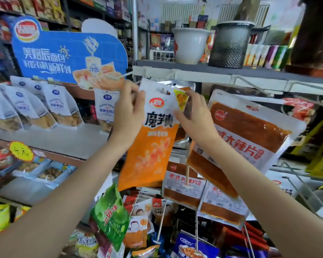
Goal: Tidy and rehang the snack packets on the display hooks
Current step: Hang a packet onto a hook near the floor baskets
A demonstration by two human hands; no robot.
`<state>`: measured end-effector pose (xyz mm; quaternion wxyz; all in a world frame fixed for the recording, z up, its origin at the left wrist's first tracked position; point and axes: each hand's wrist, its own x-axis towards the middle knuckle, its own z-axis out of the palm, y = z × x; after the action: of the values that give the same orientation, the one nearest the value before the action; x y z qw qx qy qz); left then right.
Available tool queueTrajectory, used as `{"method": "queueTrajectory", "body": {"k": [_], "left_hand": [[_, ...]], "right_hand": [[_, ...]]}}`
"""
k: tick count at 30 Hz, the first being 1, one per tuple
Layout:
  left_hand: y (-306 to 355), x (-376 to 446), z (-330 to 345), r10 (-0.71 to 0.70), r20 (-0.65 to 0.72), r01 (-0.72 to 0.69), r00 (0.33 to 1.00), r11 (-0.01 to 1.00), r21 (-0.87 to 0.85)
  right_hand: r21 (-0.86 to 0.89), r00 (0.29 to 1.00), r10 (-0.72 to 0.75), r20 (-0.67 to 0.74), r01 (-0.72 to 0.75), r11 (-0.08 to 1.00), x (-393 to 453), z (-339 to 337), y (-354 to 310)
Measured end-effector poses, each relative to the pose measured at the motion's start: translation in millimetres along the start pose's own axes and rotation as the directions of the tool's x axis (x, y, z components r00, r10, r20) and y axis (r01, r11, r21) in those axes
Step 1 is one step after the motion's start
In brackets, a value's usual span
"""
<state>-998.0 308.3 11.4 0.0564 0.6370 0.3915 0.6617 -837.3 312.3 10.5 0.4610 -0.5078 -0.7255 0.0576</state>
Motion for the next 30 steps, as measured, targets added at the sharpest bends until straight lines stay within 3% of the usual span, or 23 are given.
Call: {"method": "queueTrajectory", "body": {"k": [3,7,10,12,15,17,19,21,23,25,30], "left_hand": [[7,-9,-33,-0.011,0.043,0.014,0.999,0.998,-0.060],[16,-16,-32,-0.118,0.099,0.130,0.988,0.984,-0.122],[9,-12,-36,-0.281,0.096,0.297,0.955,0.918,-0.261],[3,-4,-46,-0.362,0.172,0.401,0.916,0.839,-0.369],[-11,-3,-61,-0.403,0.337,0.502,0.851,0.812,-0.297],[-29,-15,-75,-0.399,0.560,0.563,0.726,0.813,-0.150],[-55,-34,-89,-0.383,0.785,0.599,0.486,0.800,0.019],[-86,-56,-92,-0.386,0.871,0.509,0.303,0.839,0.195],[-110,-78,-84,-0.418,0.881,0.447,0.222,0.847,0.289],[-127,-90,-74,-0.443,0.869,0.384,0.220,0.859,0.340],[-166,-81,-59,-0.435,0.811,0.243,0.391,0.899,0.365]], "right_hand": [[0.067,0.990,-0.127,-0.056,0.131,0.989,-8,7,-11],[0.245,0.993,-0.024,-0.119,0.053,0.968,-9,7,-22],[0.493,0.995,0.089,-0.034,-0.060,0.868,-4,-13,-30],[0.622,0.995,0.059,0.078,-0.095,0.778,-5,-24,-36],[0.500,0.968,-0.097,0.233,-0.034,0.865,-16,-26,-47],[0.355,0.917,-0.123,0.379,-0.022,0.935,-25,-11,-44],[0.233,0.851,-0.061,0.522,-0.073,0.970,-40,17,-31],[0.095,0.771,0.080,0.632,-0.179,0.979,-60,53,-12],[-0.013,0.696,0.245,0.675,-0.320,0.947,-82,87,5],[-0.070,0.663,0.387,0.640,-0.451,0.890,-97,114,20],[0.012,0.618,0.593,0.515,-0.697,0.717,-95,146,28]]}}
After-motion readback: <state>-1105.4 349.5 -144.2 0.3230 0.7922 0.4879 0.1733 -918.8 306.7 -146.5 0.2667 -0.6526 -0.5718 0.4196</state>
